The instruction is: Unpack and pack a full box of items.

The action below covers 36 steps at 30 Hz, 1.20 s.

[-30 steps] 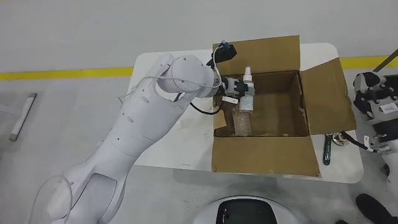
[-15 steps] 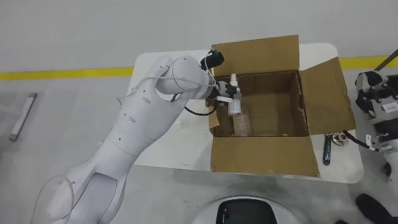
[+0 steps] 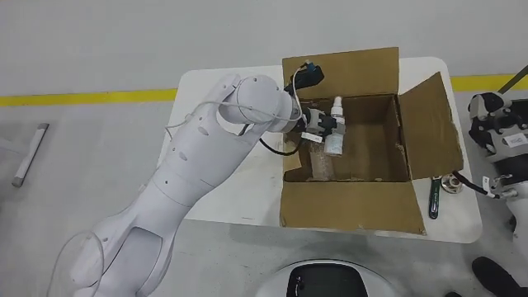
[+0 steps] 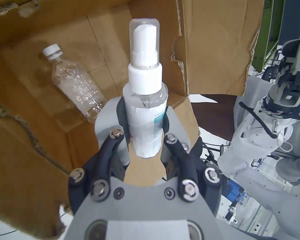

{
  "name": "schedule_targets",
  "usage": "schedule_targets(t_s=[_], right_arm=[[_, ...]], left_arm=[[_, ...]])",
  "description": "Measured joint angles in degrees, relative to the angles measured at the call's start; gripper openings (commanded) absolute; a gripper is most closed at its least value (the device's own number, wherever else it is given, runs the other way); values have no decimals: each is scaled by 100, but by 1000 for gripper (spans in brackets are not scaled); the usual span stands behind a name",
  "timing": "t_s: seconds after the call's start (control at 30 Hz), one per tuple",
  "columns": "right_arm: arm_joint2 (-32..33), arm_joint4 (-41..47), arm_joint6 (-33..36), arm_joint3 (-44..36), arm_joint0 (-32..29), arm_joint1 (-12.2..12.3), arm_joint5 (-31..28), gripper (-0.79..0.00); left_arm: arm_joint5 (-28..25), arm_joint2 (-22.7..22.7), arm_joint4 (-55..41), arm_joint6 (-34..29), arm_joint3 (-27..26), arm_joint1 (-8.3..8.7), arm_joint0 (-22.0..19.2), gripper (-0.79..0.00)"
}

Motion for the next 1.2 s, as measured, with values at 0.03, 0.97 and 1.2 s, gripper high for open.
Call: schedule_targets(t_s=[0.03, 0.97, 1.2], right_arm=[[5, 26, 0, -19, 15, -1, 19, -727], [-828, -1005, 940, 454, 789, 37, 474, -785], [-853, -1034, 943, 506, 795, 37, 444, -785]], left_arm=[[-21, 57, -19, -2, 86, -46, -40, -785], [13, 645, 339, -336, 1567, -633, -411, -785], [-25, 837, 528, -410, 1879, -797, -412, -785]])
